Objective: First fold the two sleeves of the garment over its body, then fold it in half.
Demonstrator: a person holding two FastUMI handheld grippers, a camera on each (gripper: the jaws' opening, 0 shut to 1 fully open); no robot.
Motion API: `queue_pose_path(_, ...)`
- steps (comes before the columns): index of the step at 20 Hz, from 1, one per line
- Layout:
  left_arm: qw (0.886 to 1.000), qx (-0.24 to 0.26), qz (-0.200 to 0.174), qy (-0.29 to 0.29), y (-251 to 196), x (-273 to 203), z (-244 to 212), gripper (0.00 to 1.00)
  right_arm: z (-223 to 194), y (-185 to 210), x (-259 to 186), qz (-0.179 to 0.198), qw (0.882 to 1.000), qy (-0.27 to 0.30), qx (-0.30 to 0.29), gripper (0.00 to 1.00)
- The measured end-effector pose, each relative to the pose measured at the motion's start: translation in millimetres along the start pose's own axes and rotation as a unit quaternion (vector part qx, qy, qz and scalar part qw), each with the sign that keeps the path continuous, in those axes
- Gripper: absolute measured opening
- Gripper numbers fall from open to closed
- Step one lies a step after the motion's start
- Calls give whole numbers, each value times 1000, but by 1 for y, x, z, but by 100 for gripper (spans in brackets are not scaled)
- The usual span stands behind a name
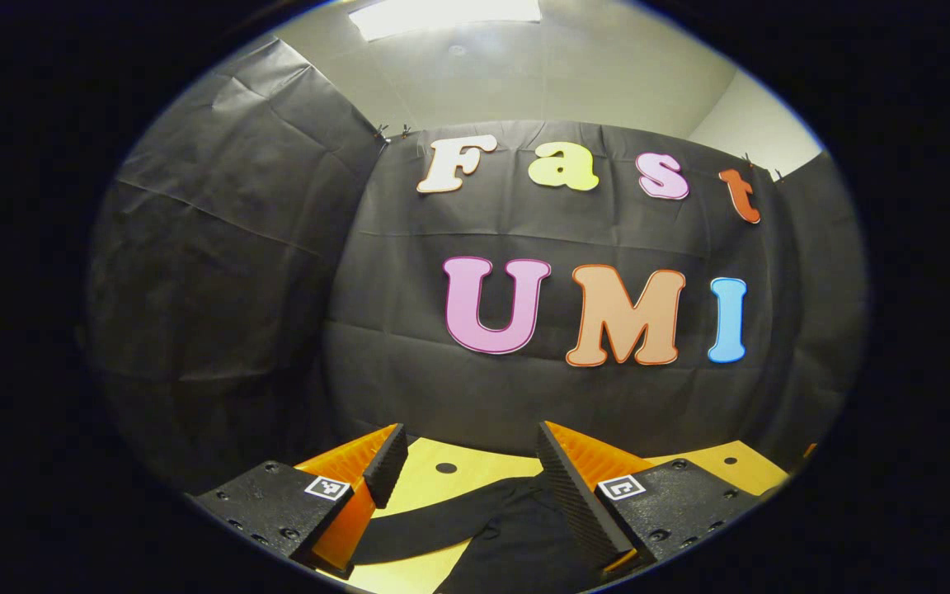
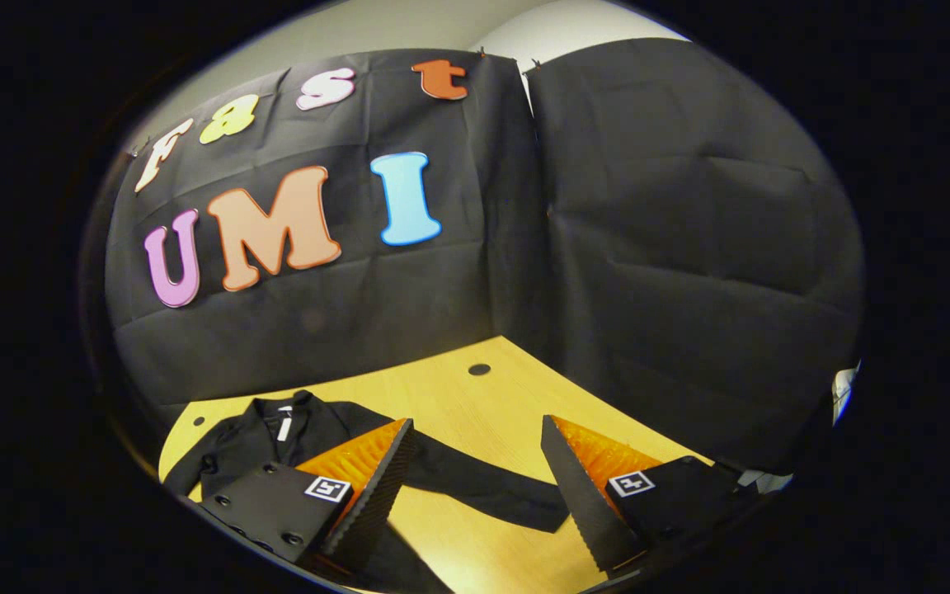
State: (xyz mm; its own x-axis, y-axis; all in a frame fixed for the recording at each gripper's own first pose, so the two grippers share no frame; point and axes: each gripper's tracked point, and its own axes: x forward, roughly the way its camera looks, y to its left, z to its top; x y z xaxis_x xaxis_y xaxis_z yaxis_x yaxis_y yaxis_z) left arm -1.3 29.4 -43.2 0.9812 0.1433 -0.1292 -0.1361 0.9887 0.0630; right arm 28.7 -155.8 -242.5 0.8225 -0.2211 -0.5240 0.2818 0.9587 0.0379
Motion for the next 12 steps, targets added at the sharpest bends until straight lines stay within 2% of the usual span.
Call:
queue_pose_path(1, 1000, -5, 2, 2, 0, 1, -1, 92, -14, -6, 10, -6, 1000, 18, -7, 93)
queue_pose_path(2, 1000, -9, 4, 4, 0, 1, -4, 92, -29, -11, 20, -11, 999, 34, -16, 98)
queue_pose_path(3, 1000, -11, 8, 6, 0, 1, -5, 92, -43, -15, 26, -13, 998, 51, -24, 97)
queue_pose_path(4, 1000, -11, 13, 7, 2, 2, -7, 92, -57, -19, 34, -13, 997, 67, -31, 93)
queue_pose_path(5, 1000, -10, 17, 7, 2, 3, -6, 92, -69, -22, 40, -14, 996, 83, -33, 97)
queue_pose_path(6, 1000, -10, 20, 7, 2, 3, -8, 92, -79, -24, 45, -12, 995, 96, -30, 97)
queue_pose_path(9, 999, -11, 30, 7, 5, 3, -8, 92, -102, -28, 60, -7, 992, 129, -13, 98)
queue_pose_path(10, 999, -12, 33, 8, 6, 3, -11, 93, -107, -31, 65, -10, 990, 137, -11, 93)
queue_pose_path(11, 999, -13, 36, 11, 7, 3, -13, 92, -111, -32, 72, -11, 990, 144, -11, 98)
queue_pose_path(12, 999, -15, 40, 14, 9, 2, -16, 92, -116, -34, 81, -12, 989, 150, -8, 98)
